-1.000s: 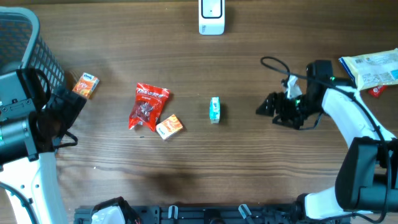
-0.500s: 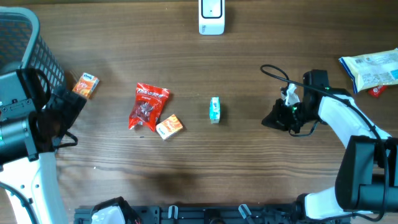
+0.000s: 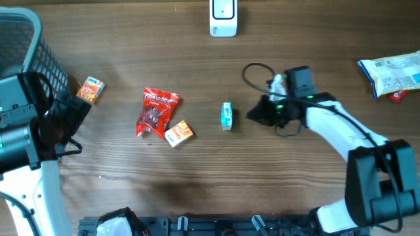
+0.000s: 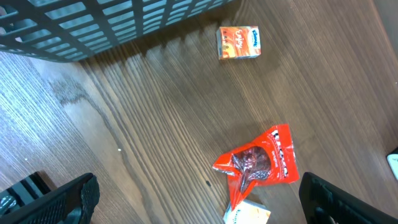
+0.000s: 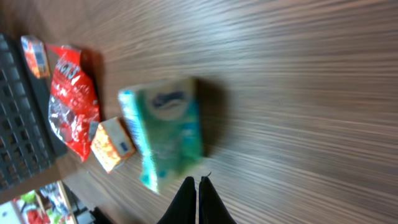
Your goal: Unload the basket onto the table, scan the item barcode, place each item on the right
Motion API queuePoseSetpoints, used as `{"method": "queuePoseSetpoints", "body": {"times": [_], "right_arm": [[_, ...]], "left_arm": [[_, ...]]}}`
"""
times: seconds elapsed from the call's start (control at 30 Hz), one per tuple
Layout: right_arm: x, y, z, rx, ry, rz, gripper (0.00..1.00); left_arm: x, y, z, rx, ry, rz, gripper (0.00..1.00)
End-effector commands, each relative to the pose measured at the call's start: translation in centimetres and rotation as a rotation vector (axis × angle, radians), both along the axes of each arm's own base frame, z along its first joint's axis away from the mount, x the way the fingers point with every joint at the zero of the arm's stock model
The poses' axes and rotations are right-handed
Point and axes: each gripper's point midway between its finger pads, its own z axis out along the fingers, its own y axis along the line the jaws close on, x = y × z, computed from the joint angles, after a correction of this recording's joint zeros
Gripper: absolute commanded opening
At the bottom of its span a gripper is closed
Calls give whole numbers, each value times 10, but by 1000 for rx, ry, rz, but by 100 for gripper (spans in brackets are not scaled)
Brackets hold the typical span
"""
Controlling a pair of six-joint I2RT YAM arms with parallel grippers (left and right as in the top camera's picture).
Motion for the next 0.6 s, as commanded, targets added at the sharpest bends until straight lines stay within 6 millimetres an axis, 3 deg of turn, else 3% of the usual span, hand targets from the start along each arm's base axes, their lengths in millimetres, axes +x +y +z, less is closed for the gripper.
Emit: {"method": "queuePoseSetpoints", "body": {"times": [0.0, 0.17, 0.57], "right_arm": [[-8, 26, -18, -3, 78, -19, 4], [-14, 49, -23, 7, 67, 29, 4], [-15, 61, -20, 19, 46, 55, 4]], "left_arm": [[0, 1, 0, -6, -4, 3, 100], [0, 1, 0, -6, -5, 4, 100], [1, 1, 0, -6, -5, 3, 100]]}}
